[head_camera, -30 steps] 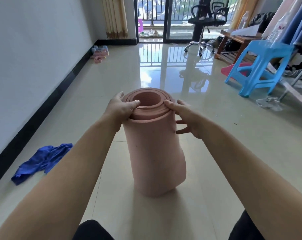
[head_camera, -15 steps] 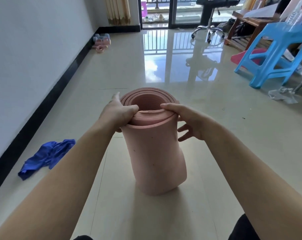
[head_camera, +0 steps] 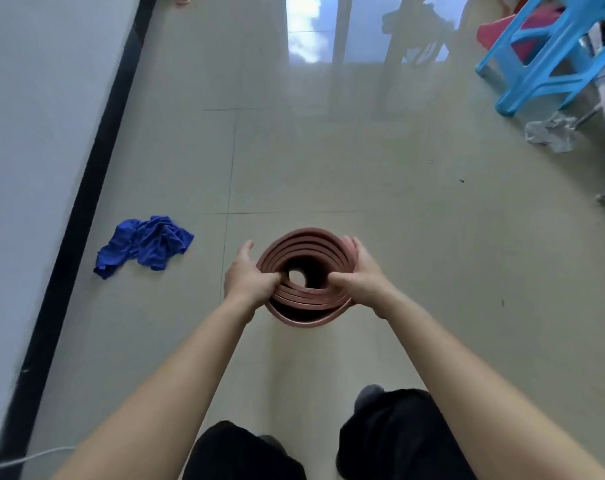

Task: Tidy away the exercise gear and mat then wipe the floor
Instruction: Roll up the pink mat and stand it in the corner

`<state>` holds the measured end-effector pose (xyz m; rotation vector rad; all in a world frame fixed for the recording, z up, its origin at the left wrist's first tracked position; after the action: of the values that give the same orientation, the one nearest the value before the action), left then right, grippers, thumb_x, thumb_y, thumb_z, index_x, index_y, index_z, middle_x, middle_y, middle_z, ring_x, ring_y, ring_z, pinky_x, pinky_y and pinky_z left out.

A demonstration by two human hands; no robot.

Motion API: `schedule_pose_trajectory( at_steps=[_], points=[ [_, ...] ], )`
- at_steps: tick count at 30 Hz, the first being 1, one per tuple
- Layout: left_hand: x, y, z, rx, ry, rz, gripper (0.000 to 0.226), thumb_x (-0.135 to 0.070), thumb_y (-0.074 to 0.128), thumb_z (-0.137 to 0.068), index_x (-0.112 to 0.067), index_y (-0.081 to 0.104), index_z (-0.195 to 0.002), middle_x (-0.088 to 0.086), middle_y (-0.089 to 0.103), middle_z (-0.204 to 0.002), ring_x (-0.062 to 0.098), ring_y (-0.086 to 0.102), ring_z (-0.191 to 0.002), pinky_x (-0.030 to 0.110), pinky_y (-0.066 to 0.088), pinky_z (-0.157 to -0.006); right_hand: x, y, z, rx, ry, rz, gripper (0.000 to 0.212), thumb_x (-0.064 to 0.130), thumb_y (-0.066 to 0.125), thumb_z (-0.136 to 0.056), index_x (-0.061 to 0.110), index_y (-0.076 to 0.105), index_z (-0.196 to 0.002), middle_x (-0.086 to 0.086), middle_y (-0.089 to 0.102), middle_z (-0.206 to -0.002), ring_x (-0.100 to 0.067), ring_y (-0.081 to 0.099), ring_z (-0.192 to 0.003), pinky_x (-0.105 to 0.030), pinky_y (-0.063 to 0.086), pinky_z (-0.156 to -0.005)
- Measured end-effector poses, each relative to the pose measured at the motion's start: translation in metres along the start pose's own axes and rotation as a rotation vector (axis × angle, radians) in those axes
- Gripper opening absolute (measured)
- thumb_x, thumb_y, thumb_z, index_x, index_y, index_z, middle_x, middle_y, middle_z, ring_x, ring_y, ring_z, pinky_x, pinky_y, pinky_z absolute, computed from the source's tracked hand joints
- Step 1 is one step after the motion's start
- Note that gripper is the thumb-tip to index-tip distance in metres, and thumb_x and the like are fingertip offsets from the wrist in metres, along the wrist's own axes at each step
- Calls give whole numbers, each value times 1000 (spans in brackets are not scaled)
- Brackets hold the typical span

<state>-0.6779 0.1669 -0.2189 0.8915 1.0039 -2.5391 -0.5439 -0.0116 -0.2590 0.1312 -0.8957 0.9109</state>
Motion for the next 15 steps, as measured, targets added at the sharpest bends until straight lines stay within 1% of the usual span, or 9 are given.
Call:
schedule_pose_trajectory(
  at_steps=[1,3,4,6,8,9,11,13,15],
  points=[
    [-5,-7,14,9,4,30,89,-27,76,-58,-28,46,-142,4,69,-109,22,66,-99,39,54,-92,9,-4,17,-6,-18,23,99,37,68,-50,38,35,-144,11,61,-129,-17,63,-114,-43,57,-91],
    [-24,-25,44,29,45,74,59,-27,73,-58,-31,66,-116,-7,74,-93,16,70,-88,41,58,-85,38,-15,55,-18,-52,28,95,37,67,-50,39,40,-141,13,63,-124,-12,62,-113,-40,54,-96],
    [-39,-37,60,41,72,83,44,-25,73,-60,-32,69,-104,-11,74,-85,13,71,-83,41,59,-81,57,-22,76,-22,-70,31,92,35,67,-52,40,42,-141,13,64,-124,-11,62,-114,-40,53,-98],
    [-74,-65,95,62,128,107,30,-23,74,-65,-34,71,-93,-13,74,-77,12,71,-79,42,59,-78,102,-41,121,-28,-119,39,79,29,67,-57,45,49,-132,14,66,-118,-9,63,-110,-40,53,-98],
    [-115,-95,128,75,179,144,27,-23,74,-66,-34,72,-90,-12,74,-76,14,72,-78,44,60,-76,152,-61,166,-29,-186,61,63,20,66,-65,52,54,-118,16,70,-108,-8,66,-103,-40,54,-96],
    [-136,-109,142,84,204,160,27,-24,73,-66,-34,72,-90,-11,74,-76,15,72,-77,45,60,-74,176,-70,187,-28,-221,77,60,17,66,-68,52,55,-116,16,71,-106,-9,67,-101,-41,56,-93],
    [-176,-135,161,93,260,181,27,-26,72,-64,-35,72,-89,-9,74,-74,19,72,-76,47,61,-68,219,-87,216,-41,-283,84,58,15,66,-72,49,56,-118,10,72,-105,-14,69,-96,-45,60,-84],
    [-213,-155,175,96,330,195,27,-27,73,-63,-36,71,-88,-7,74,-75,21,72,-76,48,61,-64,256,-104,236,-77,-346,72,57,18,67,-71,50,58,-117,5,72,-105,-20,70,-93,-48,62,-77],
    [-247,-169,180,68,405,208,28,-30,73,-60,-41,70,-85,-10,74,-76,21,73,-78,48,61,-68,286,-120,242,-118,-416,49,62,24,67,-67,48,57,-124,6,71,-108,-19,70,-97,-50,61,-79]
  ],
)
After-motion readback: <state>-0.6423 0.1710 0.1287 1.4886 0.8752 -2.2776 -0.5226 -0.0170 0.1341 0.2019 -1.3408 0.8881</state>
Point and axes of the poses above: each hand's wrist, its own z-axis away from the middle knuckle, its own y-axis out of the palm, x = y × z, the point moved 5 cm from there along -z, towards the middle knuckle
